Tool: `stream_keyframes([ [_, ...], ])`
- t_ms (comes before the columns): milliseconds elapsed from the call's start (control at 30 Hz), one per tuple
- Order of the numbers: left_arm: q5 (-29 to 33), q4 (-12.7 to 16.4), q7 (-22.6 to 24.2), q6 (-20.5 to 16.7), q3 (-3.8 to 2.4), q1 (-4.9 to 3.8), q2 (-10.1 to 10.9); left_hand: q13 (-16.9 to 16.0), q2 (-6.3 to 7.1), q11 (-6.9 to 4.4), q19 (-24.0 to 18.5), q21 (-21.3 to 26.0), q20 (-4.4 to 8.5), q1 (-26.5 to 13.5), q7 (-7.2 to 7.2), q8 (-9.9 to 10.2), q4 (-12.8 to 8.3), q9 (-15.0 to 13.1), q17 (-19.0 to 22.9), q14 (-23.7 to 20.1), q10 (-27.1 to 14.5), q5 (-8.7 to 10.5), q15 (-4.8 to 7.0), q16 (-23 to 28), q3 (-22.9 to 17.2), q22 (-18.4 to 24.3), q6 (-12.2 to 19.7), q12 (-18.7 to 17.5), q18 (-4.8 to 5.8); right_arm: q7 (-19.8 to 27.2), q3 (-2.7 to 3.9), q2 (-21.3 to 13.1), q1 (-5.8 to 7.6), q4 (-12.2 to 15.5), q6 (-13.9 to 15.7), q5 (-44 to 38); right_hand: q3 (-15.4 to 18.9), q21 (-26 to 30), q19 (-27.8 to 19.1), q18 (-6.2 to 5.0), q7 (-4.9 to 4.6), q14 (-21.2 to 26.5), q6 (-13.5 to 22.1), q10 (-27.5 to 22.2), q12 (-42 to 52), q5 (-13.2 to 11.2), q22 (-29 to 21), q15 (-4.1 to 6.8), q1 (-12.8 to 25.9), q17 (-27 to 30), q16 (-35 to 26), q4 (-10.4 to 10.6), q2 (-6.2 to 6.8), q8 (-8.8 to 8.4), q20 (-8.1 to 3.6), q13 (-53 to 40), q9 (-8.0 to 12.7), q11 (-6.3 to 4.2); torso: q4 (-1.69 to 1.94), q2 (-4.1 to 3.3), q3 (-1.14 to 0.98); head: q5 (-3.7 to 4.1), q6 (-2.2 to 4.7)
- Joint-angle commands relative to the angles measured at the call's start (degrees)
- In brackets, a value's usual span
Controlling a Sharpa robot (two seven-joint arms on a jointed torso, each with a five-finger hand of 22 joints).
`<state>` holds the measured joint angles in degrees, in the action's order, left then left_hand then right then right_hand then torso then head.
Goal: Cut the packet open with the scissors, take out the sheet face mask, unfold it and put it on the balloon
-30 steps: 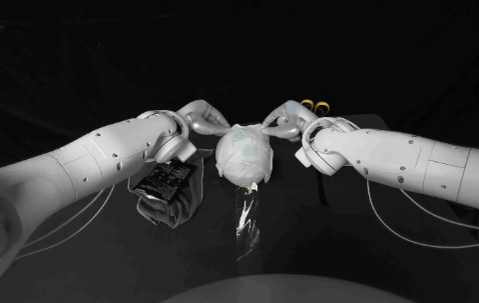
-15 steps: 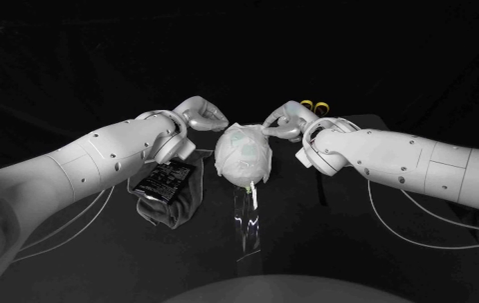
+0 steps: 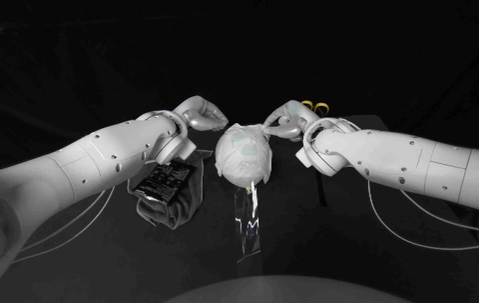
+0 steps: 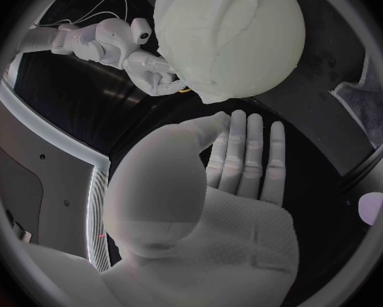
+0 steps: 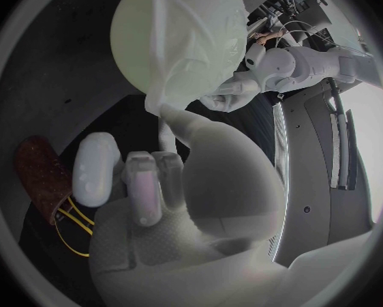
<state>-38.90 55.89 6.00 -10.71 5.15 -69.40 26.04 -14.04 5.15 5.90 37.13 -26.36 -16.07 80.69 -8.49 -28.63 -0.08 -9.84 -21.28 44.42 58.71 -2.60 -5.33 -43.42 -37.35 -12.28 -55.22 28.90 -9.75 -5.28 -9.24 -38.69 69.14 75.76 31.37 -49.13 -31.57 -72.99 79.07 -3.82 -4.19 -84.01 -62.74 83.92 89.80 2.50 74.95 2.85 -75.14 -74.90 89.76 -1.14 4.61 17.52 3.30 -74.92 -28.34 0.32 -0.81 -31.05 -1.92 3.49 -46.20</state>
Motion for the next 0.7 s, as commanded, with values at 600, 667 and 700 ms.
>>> stream_keyframes([
  [600, 1.2, -0.4, -1.5, 8.4, 0.04, 0.03, -0.5, 3.4, 8.15, 6.58, -11.9, 9.1, -0.67, -7.8, -2.66, 10.1, 9.6, -7.1, 0.8, -14.3, -13.4, -0.13, -6.11, 2.3, 14.7, 4.5, 11.4, -5.3, 0.97, 0.3, 0.03, 0.1, 0.01, 0.2, 0.2, -0.5, -0.4, 0.1, 0.1, -0.55, 0.07, -6.0, -0.2, 6.1, 0.2, 0.3, 2.4, 0.38, 0.1, -15.1, 0.2, -0.2, -0.57, 0.27, -0.24, -15.1, -0.5, -0.38, 0.01, -0.04, -0.02, -0.06, 0.06],
  [667, 1.1, -0.5, -1.6, 8.7, 0.05, 0.06, -0.6, 3.6, 7.92, 6.66, -12.3, 9.7, -0.70, -7.0, -2.93, 10.5, 9.8, -6.8, 0.8, -14.9, -13.9, -0.14, -6.19, 2.2, 15.8, 4.8, 11.5, -5.2, 1.02, 0.2, 0.03, 0.1, 0.01, 0.3, 0.2, -0.5, -0.4, 0.1, 0.1, -0.55, 0.07, -6.0, -0.2, 6.1, 0.2, 0.3, 2.4, 0.38, 0.1, -15.1, 0.2, -0.2, -0.57, 0.27, -0.24, -15.1, -0.5, -0.38, 0.00, -0.04, -0.03, -0.02, -0.01],
  [700, 1.1, -0.5, -1.6, 8.7, 0.05, 0.07, -0.6, 3.6, 7.92, 6.66, -12.3, 9.7, -0.70, -7.0, -2.93, 10.5, 9.8, -6.8, 0.8, -14.9, -13.9, -0.14, -6.19, 2.2, 15.8, 4.8, 11.5, -5.2, 1.02, 0.2, 0.03, 0.1, 0.01, 0.3, 0.2, -0.5, -0.4, 0.1, 0.1, -0.55, 0.07, -6.0, -0.2, 6.1, 0.2, 0.3, 2.4, 0.38, 0.1, -15.1, 0.2, -0.2, -0.57, 0.27, -0.24, -15.1, -0.5, -0.38, -0.01, -0.04, -0.03, -0.01, -0.01],
])
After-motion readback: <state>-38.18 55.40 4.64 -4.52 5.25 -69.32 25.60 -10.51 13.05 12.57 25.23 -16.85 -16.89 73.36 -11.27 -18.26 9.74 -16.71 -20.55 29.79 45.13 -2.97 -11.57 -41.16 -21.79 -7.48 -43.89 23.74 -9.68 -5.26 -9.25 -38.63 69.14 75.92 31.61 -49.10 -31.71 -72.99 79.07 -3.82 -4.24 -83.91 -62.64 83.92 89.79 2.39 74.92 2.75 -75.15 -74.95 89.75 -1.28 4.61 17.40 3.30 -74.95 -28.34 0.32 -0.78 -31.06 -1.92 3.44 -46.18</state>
